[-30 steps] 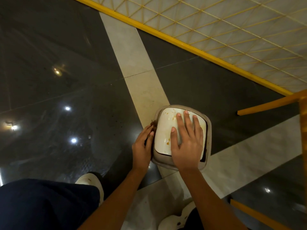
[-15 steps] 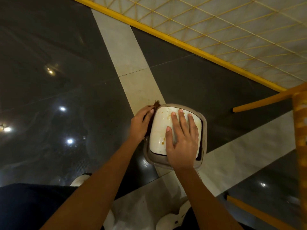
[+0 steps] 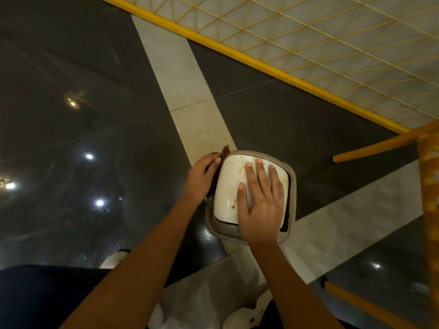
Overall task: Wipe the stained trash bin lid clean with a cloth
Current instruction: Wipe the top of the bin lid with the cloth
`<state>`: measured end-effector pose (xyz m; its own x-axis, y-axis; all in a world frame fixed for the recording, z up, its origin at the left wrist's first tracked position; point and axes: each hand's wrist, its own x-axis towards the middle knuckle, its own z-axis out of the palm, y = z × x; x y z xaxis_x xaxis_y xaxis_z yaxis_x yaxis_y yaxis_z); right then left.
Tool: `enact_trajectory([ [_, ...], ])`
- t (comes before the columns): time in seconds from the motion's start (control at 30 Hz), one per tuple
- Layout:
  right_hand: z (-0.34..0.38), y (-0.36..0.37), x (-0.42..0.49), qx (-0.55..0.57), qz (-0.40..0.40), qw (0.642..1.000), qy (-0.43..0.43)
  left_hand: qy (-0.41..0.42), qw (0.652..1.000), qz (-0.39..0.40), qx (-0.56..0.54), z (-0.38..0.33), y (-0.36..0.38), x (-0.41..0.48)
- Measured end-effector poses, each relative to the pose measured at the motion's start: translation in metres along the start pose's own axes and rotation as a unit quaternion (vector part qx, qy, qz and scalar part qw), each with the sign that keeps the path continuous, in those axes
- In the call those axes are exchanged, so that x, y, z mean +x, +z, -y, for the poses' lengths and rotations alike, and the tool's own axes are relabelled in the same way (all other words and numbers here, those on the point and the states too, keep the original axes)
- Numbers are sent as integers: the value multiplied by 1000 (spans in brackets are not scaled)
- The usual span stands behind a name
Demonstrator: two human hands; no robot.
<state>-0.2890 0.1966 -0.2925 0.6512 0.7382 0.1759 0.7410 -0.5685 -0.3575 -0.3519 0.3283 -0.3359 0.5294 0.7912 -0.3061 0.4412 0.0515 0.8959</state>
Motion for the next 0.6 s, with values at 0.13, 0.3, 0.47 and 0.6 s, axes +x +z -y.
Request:
enact_trajectory([
  [0.13, 0, 1, 1, -7, 2, 1000, -1, -27, 997, -45, -50, 20, 4, -55],
  [0.3, 0, -1, -1, -4, 1, 1000, 4, -35, 989, -125, -74, 29, 19, -111],
  [0.47, 1, -1, -1, -6, 3, 1000, -5, -7, 988, -137, -74, 29, 18, -108],
  [0.6, 0, 0, -1, -8, 1, 1000, -7, -21, 994, -91, -49, 16, 9, -65],
])
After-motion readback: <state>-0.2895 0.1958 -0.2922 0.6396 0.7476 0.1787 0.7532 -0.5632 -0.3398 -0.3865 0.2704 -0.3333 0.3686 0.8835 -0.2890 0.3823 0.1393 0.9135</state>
